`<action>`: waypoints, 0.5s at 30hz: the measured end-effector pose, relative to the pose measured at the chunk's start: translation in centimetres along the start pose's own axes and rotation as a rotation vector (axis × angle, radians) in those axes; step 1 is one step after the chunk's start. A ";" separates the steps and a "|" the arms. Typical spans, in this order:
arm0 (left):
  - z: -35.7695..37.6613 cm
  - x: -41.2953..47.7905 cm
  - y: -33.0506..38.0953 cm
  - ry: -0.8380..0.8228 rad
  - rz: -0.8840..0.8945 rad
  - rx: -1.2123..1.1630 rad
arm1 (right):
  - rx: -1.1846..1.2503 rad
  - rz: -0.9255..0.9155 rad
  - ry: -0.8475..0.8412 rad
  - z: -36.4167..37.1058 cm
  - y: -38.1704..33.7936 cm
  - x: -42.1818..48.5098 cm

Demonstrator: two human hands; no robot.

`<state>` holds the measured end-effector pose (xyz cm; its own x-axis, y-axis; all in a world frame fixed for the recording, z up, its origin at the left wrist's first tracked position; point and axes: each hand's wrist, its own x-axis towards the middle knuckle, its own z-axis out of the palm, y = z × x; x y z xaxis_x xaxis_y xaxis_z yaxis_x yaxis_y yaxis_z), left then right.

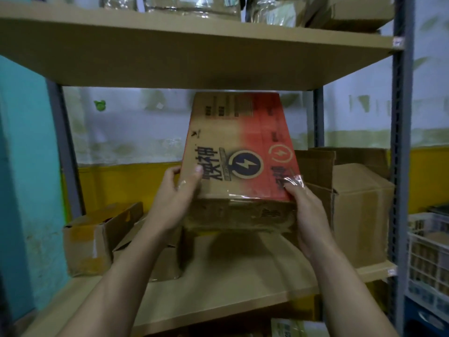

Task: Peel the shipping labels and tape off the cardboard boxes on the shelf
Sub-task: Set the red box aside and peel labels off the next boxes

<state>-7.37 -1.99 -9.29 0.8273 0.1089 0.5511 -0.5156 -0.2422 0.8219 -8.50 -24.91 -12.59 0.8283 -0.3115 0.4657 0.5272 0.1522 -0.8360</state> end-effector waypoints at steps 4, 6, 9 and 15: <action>0.7 -0.7 -2.5 0.016 -0.022 0.002 | -0.070 -0.084 -0.088 -0.5 -0.2 -0.3; 1.2 -1.2 -3.7 0.008 -0.011 -0.017 | -0.084 -0.090 -0.115 -0.8 -0.1 -0.8; 2.2 -2.0 -4.6 -0.010 -0.003 0.015 | -0.160 -0.084 -0.113 -1.3 0.2 -1.2; 3.4 -2.3 -5.8 0.001 0.000 0.093 | -0.218 0.166 -0.065 -2.0 2.4 -0.8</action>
<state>-5.51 -4.07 -15.82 0.8272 0.1099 0.5510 -0.4923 -0.3309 0.8051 -8.30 -26.18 -15.55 0.9142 -0.2375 0.3284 0.3353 -0.0118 -0.9420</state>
